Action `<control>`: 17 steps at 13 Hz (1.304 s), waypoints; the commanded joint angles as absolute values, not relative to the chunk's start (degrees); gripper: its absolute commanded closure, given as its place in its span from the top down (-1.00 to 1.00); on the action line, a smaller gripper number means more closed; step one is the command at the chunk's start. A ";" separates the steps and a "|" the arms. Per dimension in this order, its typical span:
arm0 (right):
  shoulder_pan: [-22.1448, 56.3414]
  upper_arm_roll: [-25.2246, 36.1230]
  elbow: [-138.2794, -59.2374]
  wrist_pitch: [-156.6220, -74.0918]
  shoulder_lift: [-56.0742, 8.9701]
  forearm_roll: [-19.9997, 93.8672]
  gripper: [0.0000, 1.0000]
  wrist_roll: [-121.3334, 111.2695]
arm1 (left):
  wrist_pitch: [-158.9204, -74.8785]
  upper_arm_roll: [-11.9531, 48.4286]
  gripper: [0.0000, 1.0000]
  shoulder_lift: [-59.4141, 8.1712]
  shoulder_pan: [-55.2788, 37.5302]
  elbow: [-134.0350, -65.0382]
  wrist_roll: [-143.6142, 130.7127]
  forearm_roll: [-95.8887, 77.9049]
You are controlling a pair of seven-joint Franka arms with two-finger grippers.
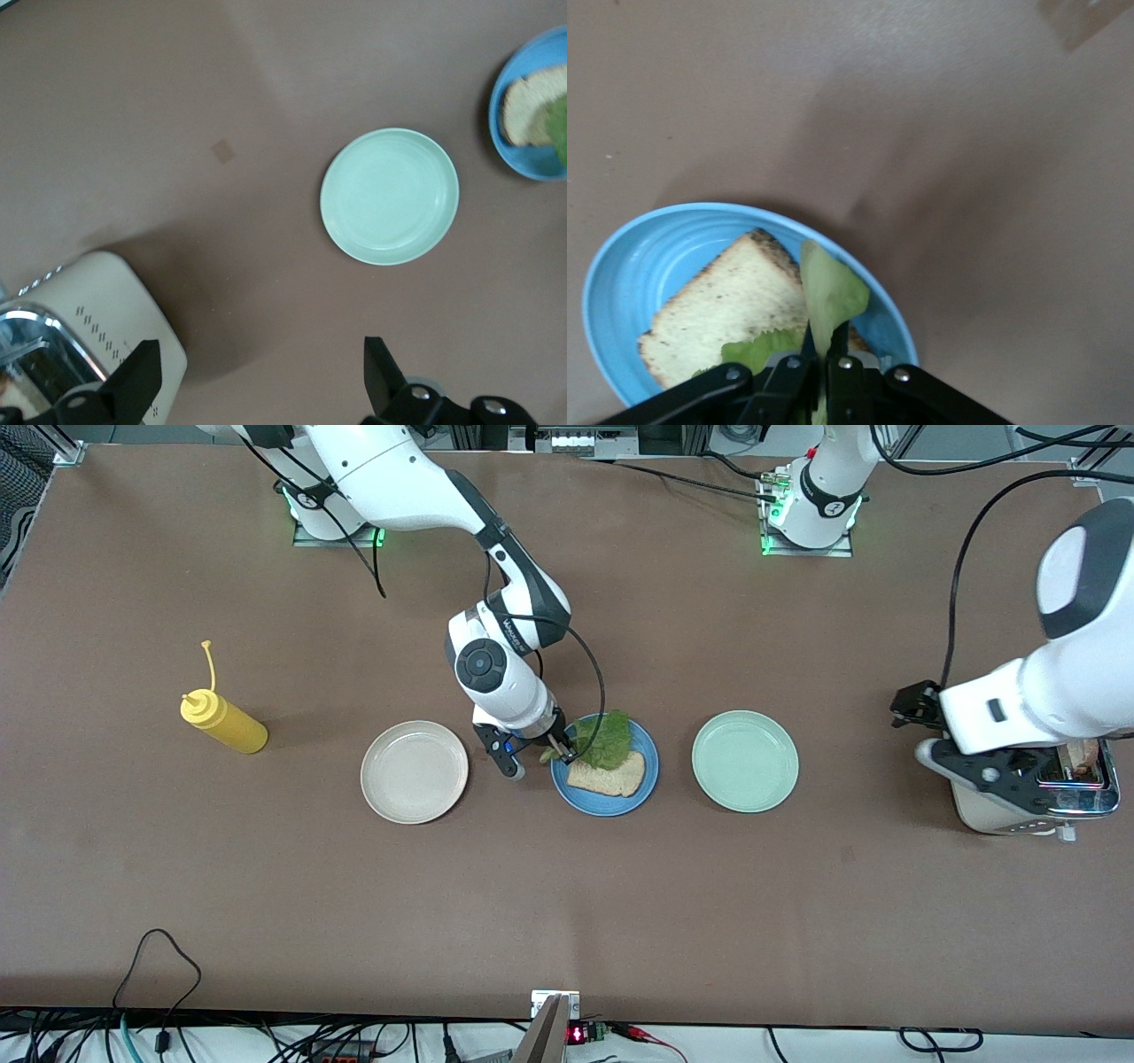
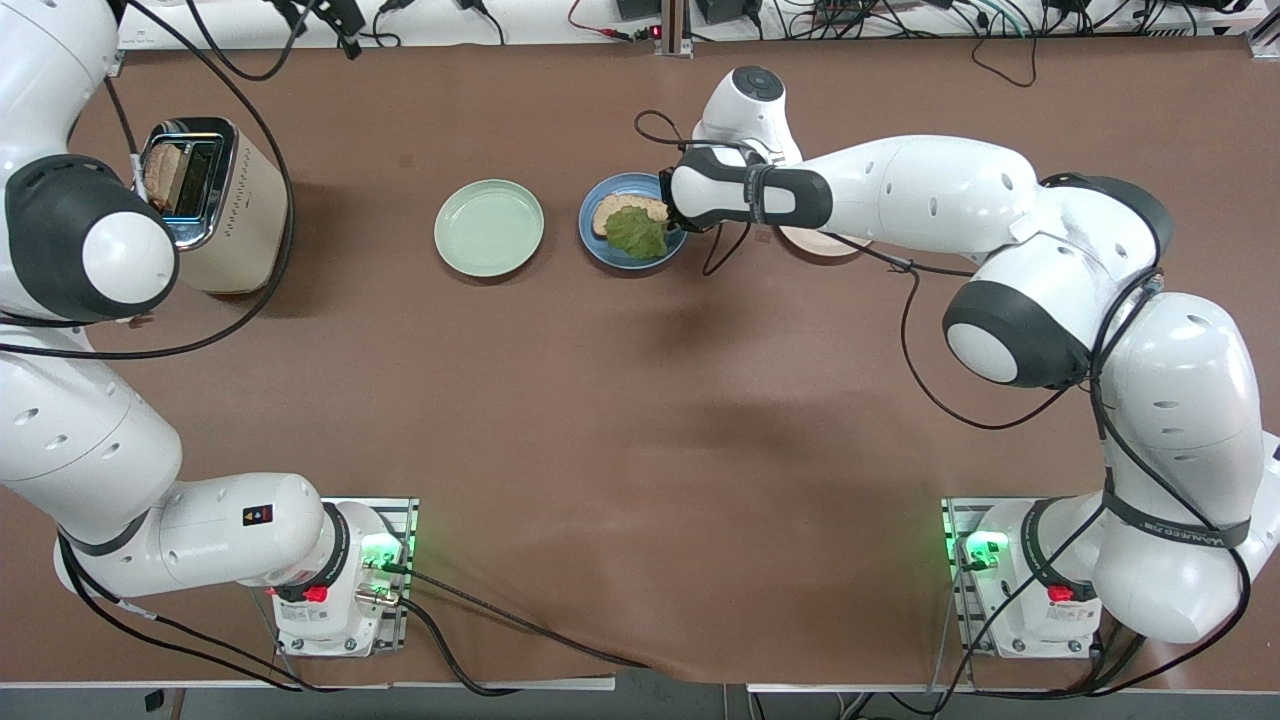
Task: Make sandwich in blue plate with both arms
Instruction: 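Lay the lettuce leaf on the bread with the right gripper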
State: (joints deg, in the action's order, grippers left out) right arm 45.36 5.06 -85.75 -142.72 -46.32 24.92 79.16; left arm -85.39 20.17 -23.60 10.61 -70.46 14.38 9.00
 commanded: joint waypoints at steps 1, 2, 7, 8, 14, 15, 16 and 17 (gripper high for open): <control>46.32 5.62 -81.13 -143.35 -49.30 26.02 -1.00 81.65 | -84.64 20.57 1.00 -23.56 11.34 -69.52 3.29 9.49; 46.32 5.62 -80.95 -143.35 -49.31 26.02 -1.00 81.82 | -84.64 20.74 1.00 -23.03 11.34 -69.52 1.16 9.49; 45.53 5.62 -80.33 -143.17 -49.22 27.06 -0.28 82.52 | -84.99 20.65 1.00 -22.15 11.42 -69.61 1.14 9.23; 45.53 5.62 -79.46 -143.09 -49.31 29.25 0.02 82.70 | -84.99 20.65 1.00 -22.15 11.34 -69.61 1.06 9.23; 44.04 6.33 -79.28 -138.98 -47.29 29.09 1.00 81.92 | -84.99 20.74 1.00 -22.15 11.34 -69.61 0.97 9.23; 42.90 6.50 -79.19 -136.78 -45.37 28.13 1.00 81.30 | -84.90 20.74 1.00 -22.15 11.34 -69.61 0.97 9.23; 42.11 6.59 -79.28 -133.45 -43.61 27.08 1.00 79.47 | -84.90 20.74 1.00 -22.15 11.34 -69.61 0.97 9.14; 41.84 6.68 -79.54 -130.20 -41.42 26.72 1.00 77.71 | -84.90 20.74 1.00 -22.06 11.34 -69.61 0.97 9.23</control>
